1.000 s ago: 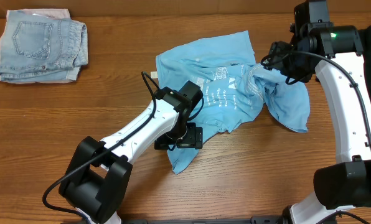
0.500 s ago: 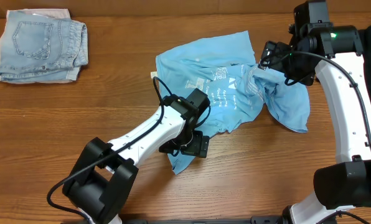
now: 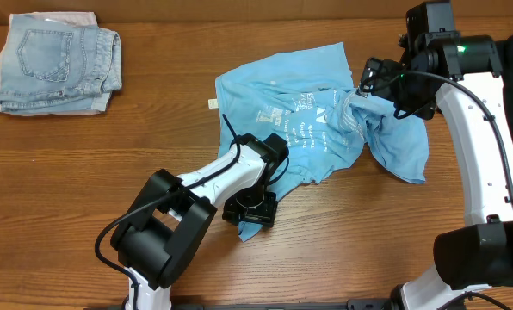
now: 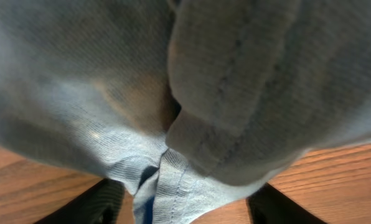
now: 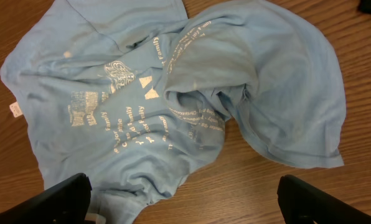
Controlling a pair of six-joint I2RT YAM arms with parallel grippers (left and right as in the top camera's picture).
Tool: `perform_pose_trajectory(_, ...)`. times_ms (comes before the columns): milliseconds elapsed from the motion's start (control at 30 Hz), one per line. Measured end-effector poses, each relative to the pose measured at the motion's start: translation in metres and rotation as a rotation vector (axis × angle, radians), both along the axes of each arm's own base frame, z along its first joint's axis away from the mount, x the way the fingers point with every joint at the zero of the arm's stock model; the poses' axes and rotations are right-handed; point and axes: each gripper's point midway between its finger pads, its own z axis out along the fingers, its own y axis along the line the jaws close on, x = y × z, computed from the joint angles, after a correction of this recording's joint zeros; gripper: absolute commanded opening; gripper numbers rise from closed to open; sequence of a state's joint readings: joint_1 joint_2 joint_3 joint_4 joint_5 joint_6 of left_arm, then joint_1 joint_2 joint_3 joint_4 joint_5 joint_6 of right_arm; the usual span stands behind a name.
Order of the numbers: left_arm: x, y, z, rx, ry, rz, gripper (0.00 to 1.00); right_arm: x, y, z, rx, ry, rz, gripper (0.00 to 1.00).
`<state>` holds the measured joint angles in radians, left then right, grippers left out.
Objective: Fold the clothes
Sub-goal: 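Reach the left gripper to the T-shirt's lower left edge and grasp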
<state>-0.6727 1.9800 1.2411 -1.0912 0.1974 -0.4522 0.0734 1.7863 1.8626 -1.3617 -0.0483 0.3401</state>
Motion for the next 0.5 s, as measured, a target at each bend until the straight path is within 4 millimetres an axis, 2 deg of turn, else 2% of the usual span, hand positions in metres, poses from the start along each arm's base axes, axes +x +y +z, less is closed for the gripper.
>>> perform_pose_trajectory(67,0.0,0.0,0.0,-0.001,0.0,-0.006,0.51,0.0,0.0,0.0,0.0,-0.001,0.0,1.0)
perform_pose_trajectory(100,0.0,0.0,0.0,-0.002,0.0,-0.008,0.44,0.0,0.0,0.0,0.0,-0.001,0.0,1.0)
perform_pose_trajectory(200,0.0,0.001,0.0,0.001,0.0,-0.013,0.1,0.0,0.0,0.0,0.001,0.0,0.001,1.0)
perform_pose_trajectory(233,0.0,0.001,0.0,0.002,0.001,-0.016,0.04,0.0,0.0,0.0,0.0,0.0,0.0,1.0)
perform_pose_trajectory(500,-0.006,0.015,0.007,0.073,0.026,-0.028,0.04,-0.007,0.0,-0.002,-0.002,0.029,0.0,1.0)
